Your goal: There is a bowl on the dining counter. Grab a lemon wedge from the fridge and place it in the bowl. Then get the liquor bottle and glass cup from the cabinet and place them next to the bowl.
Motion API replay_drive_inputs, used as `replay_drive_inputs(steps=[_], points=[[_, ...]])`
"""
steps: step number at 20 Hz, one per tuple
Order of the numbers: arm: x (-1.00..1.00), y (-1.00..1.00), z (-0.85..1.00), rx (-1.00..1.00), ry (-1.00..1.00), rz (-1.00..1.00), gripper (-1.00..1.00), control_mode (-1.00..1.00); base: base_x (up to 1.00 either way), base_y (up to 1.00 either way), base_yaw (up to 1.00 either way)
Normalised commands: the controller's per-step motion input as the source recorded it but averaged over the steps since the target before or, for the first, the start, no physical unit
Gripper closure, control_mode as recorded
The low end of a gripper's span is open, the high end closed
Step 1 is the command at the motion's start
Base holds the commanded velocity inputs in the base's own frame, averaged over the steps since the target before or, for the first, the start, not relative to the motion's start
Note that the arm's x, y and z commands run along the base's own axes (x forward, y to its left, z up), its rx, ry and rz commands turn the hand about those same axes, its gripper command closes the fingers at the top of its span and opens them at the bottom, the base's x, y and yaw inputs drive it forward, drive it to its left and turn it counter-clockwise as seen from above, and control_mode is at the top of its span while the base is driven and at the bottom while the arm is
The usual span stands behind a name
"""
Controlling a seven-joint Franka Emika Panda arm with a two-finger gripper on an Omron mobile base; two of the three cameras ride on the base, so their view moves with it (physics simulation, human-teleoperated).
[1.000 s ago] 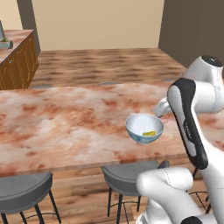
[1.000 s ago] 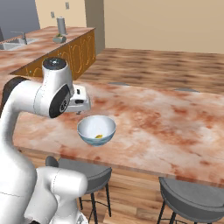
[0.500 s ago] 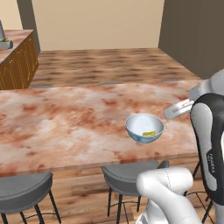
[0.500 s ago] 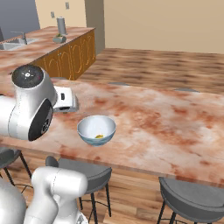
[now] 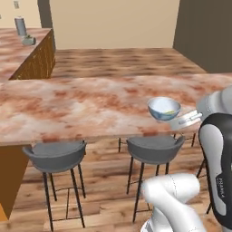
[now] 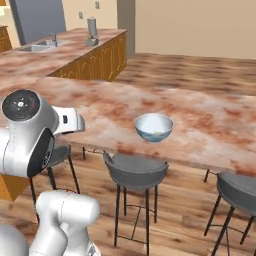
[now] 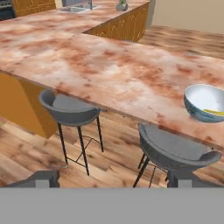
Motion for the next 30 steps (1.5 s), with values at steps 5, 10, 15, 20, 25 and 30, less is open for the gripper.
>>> replay_drive_inputs(steps=[5,10,15,20,25,30], points=[[0.0,0.0,0.0,0.0,0.0,0.0,-1.0,1.0,-0.56,1.0,0.47],[0.0,0.0,0.0,0.0,0.0,0.0,-1.0,1.0,-0.12,0.96,0.76],[0.0,0.0,0.0,0.0,0.0,0.0,-1.0,1.0,0.1,0.86,0.74],[0.0,0.0,0.0,0.0,0.0,0.0,-1.0,1.0,0.87,0.93,0.37],[0.0,0.0,0.0,0.0,0.0,0.0,-1.0,1.0,1.0,1.0,0.25],[0.0,0.0,0.0,0.0,0.0,0.0,-1.0,1.0,1.0,1.0,0.26]])
